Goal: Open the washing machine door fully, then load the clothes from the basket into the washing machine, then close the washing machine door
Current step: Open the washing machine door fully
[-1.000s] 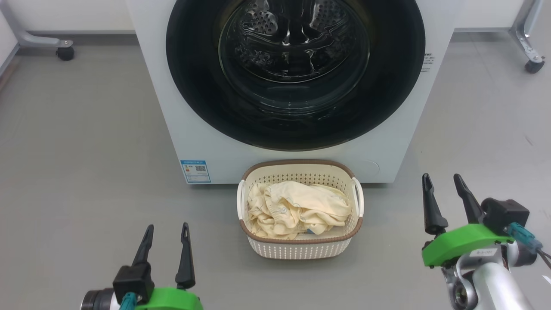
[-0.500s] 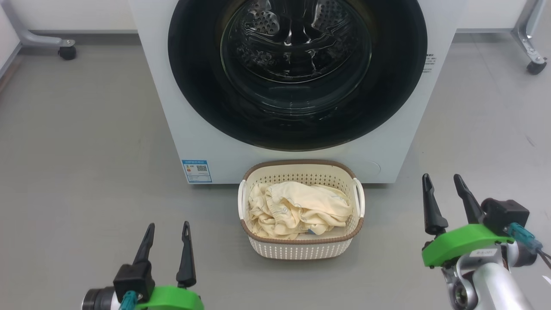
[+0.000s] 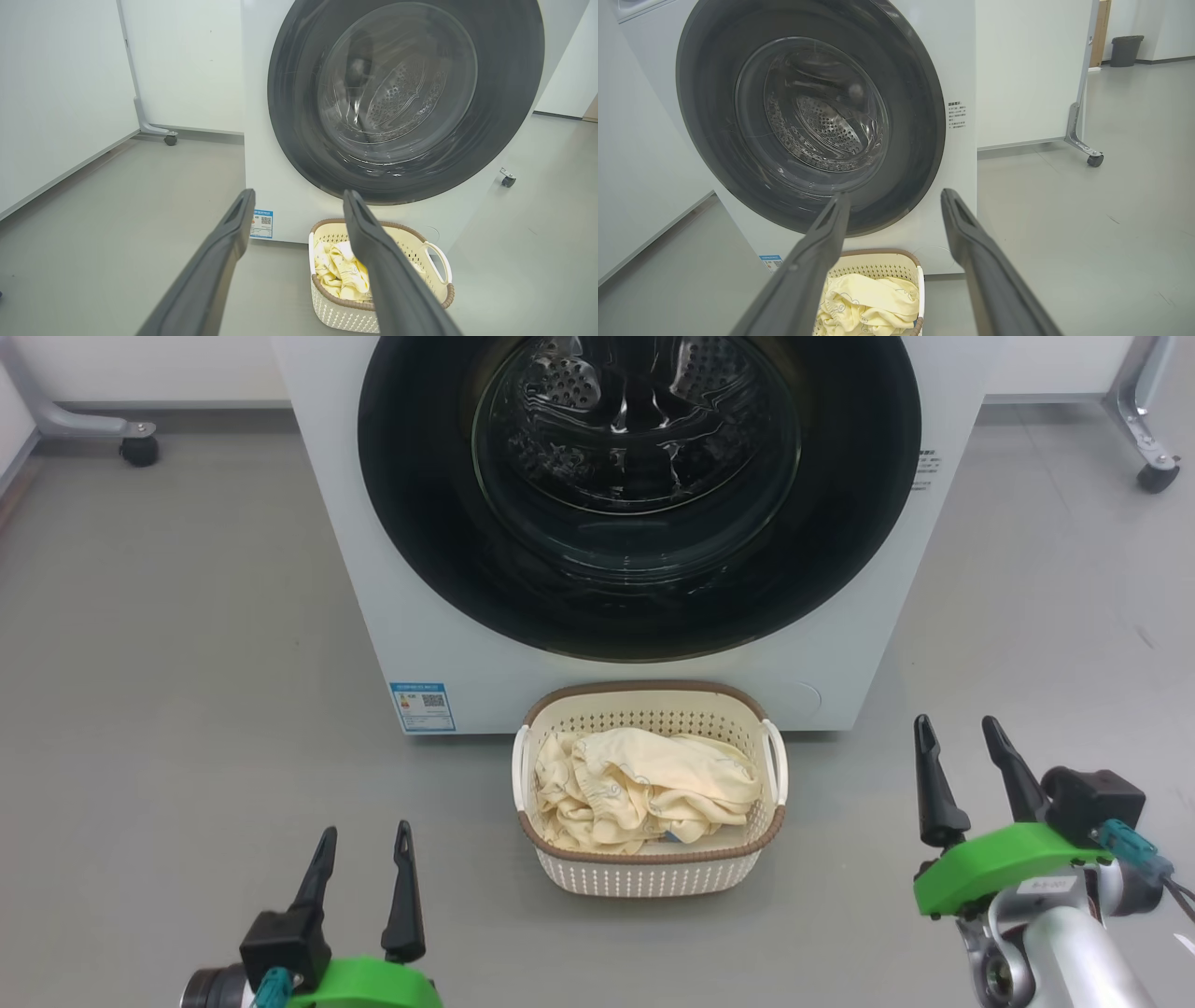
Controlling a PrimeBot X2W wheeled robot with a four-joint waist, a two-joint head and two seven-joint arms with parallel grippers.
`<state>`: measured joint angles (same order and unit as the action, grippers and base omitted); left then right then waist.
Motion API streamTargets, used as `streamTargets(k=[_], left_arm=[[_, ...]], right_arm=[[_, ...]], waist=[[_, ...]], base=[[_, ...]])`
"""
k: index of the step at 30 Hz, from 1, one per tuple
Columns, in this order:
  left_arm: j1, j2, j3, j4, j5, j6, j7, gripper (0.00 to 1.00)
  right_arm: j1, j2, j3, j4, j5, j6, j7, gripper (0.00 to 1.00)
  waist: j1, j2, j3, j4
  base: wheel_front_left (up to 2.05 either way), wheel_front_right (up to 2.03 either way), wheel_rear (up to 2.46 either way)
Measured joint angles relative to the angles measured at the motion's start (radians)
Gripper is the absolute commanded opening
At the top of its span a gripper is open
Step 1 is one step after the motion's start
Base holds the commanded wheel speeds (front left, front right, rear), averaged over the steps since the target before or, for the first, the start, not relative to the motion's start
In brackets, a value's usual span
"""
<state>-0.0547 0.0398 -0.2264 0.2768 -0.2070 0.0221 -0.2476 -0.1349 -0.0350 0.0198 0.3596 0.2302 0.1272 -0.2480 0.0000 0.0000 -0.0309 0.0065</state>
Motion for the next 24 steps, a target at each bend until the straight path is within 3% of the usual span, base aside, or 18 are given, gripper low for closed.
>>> streamTargets(k=[11,24], left_arm=[[-0.002,0.000,-0.007,0.014,0.021,-0.004,0.000,1.00],[-0.002,0.005,-0.011,0.014,0.035,-0.005,0.000,1.00]], right_arm=[[0.000,0.000,0.000,0.001,-0.002,0.000,0.000,1.00],[-0.001,0.000,-0.006,-0.002,-0.002,0.000,0.000,1.00]], waist=[[0.0000,0.0000,0.000,-0.005],[0.0000,0.0000,-0.004,-0.003]], base=[[0.54,0.54,-1.08],[1.18,1.18,-2.36]])
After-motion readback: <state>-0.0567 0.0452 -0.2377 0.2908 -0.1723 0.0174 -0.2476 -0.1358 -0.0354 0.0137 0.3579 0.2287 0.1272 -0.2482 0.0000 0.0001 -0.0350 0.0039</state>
